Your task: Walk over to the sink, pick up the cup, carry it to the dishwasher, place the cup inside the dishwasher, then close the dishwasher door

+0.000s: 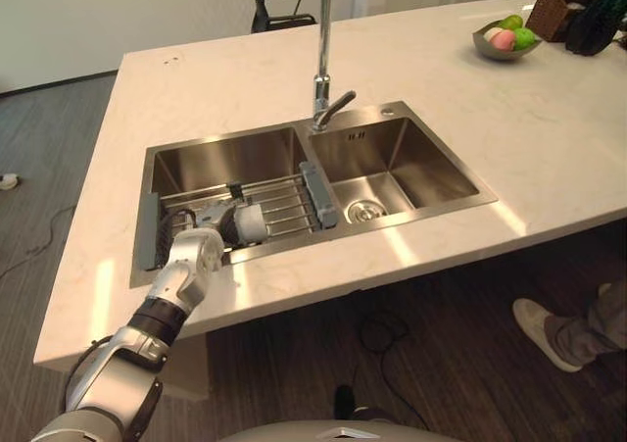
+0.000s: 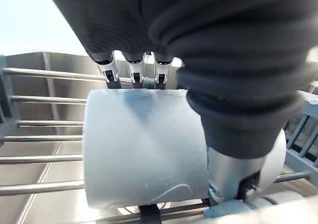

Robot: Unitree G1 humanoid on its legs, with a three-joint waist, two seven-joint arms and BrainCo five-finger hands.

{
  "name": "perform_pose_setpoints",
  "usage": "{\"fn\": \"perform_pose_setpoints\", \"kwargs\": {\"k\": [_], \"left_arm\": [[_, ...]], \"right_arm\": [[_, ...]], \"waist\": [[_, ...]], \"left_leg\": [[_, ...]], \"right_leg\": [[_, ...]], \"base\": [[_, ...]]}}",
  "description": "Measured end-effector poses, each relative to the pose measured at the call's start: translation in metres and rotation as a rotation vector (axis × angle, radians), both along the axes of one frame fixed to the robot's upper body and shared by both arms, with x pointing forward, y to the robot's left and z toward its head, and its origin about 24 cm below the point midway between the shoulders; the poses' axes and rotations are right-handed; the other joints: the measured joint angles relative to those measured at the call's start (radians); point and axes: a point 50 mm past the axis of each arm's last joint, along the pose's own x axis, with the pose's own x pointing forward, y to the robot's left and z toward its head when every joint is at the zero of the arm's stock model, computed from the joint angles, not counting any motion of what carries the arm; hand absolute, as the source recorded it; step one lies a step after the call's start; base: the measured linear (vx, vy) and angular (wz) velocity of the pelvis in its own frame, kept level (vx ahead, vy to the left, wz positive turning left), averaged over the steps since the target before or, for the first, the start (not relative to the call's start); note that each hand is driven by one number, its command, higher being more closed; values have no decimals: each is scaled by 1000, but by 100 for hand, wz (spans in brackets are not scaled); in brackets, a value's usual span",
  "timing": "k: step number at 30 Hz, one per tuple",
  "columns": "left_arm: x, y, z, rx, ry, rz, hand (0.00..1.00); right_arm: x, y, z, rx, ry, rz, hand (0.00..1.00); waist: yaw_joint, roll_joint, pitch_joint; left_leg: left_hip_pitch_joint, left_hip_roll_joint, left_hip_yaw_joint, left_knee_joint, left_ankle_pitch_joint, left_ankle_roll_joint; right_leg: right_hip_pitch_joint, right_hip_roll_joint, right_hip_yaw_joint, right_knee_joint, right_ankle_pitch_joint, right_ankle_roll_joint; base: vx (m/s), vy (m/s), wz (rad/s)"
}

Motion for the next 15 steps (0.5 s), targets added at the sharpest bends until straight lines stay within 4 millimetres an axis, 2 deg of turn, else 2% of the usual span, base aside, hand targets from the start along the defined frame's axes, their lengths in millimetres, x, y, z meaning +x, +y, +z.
{"fn": "perform_pose_setpoints", "kwargs": {"k": [7,15], "left_arm": [[2,-4,2,60,12,-33,0],[6,-6,5,118,109,-61,0]], "right_arm": [[0,0,0,-1,1,7,0],[4,-2,0,-7,22,36,0]], "waist": [[-2,1,0],[-11,5,1]], "left_leg": [[0,1,2,0,0,0],[-1,2,18,12,-7,-11]], "right_leg": [[0,0,1,0,0,0],[-3,1,13,0,0,0]], "base": [[0,0,0],[4,3,-4]]}}
